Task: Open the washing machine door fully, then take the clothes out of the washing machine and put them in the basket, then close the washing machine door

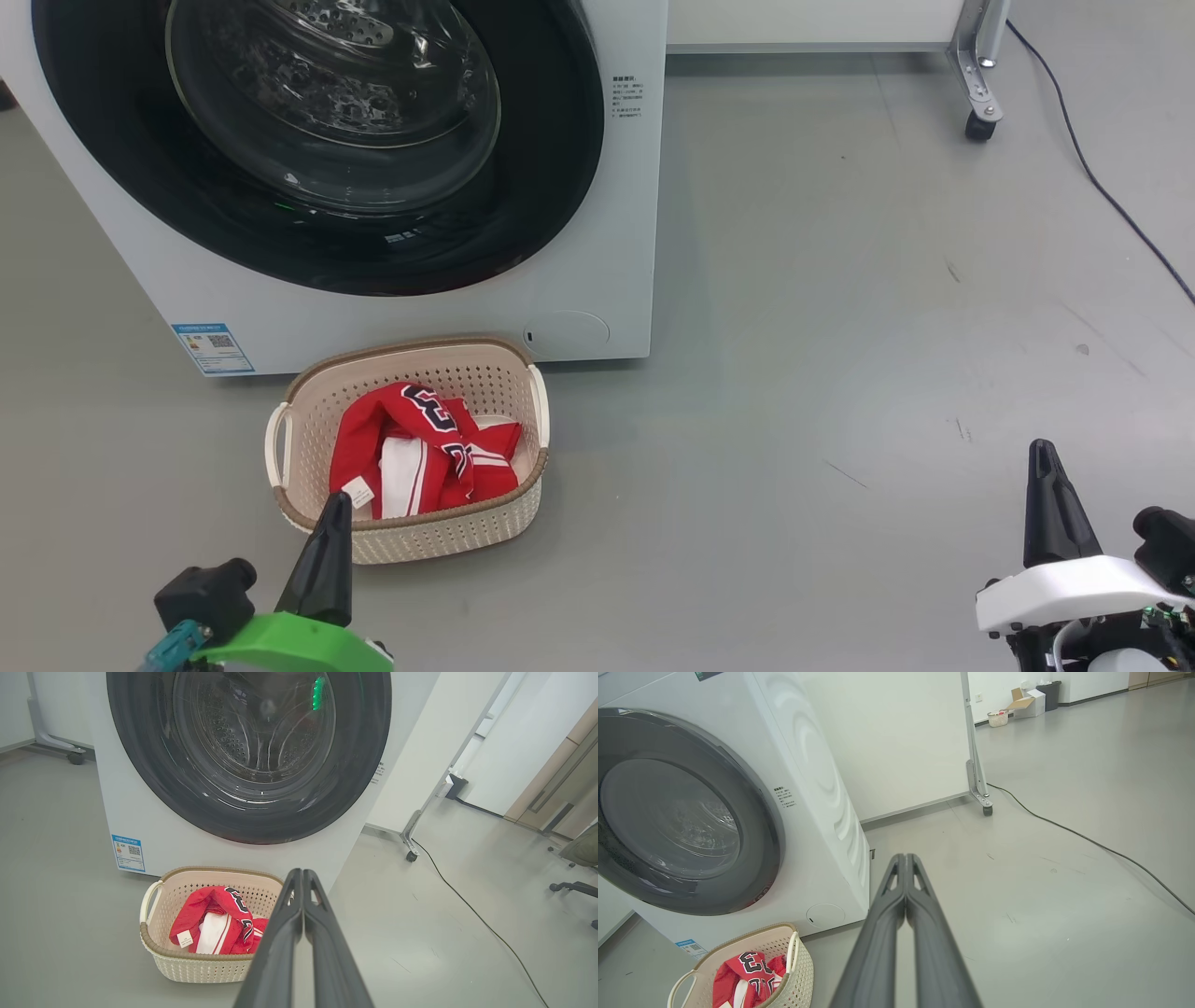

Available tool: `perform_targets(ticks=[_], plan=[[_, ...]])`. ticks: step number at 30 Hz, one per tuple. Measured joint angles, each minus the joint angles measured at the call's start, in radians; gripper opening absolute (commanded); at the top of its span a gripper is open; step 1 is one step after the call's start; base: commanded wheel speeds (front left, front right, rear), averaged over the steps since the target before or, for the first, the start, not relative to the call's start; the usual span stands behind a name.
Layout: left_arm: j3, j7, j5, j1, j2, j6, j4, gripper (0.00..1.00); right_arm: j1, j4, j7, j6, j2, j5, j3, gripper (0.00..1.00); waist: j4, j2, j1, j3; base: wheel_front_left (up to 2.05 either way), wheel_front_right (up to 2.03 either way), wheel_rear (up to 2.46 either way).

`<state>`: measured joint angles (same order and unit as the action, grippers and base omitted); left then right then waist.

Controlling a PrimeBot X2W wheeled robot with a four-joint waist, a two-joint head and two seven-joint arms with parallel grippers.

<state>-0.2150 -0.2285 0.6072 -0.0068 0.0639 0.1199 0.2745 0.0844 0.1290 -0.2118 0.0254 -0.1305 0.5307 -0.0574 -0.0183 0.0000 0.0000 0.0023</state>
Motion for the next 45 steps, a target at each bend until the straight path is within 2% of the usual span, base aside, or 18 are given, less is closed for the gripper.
perform_targets(ticks=[45], plan=[[0.121, 0.152, 0.513, -0.004, -0.003, 0.0, -0.007, 0.0, -0.063, 0.074, 0.158, 0.045, 0.044, 0.537, 0.092, 0.0, 0.009, 0.0, 0.0, 0.0, 0.0, 0.0, 0.0]])
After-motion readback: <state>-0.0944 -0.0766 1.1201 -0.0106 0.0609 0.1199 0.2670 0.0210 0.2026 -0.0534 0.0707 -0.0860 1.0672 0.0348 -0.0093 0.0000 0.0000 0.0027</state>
